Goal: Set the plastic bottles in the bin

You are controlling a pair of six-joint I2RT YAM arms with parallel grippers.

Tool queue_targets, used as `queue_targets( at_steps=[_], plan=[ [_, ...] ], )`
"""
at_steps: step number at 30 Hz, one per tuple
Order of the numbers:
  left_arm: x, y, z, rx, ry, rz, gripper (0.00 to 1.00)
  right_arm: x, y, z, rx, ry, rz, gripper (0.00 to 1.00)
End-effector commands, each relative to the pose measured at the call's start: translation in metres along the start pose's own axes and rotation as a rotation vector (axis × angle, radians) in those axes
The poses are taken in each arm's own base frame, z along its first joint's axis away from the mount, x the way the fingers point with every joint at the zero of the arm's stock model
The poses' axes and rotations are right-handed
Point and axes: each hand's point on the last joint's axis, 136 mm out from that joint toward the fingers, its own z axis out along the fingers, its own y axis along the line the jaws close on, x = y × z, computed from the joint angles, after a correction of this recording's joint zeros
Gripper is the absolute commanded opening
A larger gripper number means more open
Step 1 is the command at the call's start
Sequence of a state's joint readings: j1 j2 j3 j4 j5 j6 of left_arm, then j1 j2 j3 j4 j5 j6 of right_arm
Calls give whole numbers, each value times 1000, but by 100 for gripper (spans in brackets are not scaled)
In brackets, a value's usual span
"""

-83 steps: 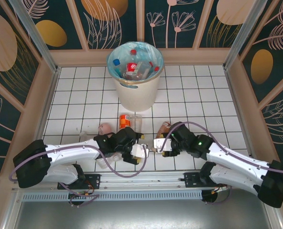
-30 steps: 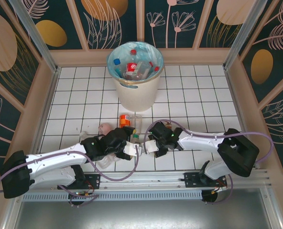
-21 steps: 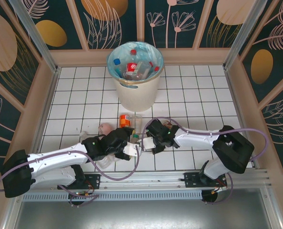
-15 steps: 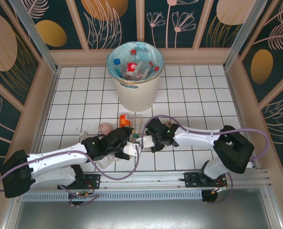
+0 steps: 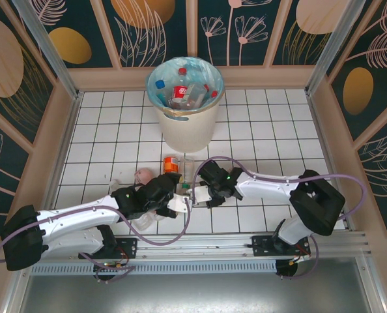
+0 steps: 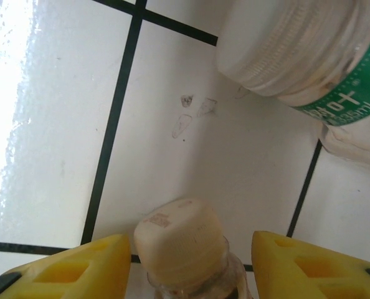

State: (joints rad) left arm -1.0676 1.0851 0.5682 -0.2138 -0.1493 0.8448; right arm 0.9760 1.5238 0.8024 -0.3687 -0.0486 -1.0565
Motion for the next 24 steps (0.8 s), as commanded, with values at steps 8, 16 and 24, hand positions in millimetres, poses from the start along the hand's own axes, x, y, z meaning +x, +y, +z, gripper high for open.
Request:
queue_targets(
  at_steps=[8, 16, 24],
  plan=[
    [-3, 0, 0, -6, -15, 6, 98, -12, -6, 7, -34, -19, 41, 52],
    [-2, 2, -1, -19, -8, 2, 99, -5, -4, 10, -23, 5, 26, 58],
    [-2, 1, 0, -16, -9, -3, 99, -2, -4, 18, -31, 15, 44, 54]
  ],
)
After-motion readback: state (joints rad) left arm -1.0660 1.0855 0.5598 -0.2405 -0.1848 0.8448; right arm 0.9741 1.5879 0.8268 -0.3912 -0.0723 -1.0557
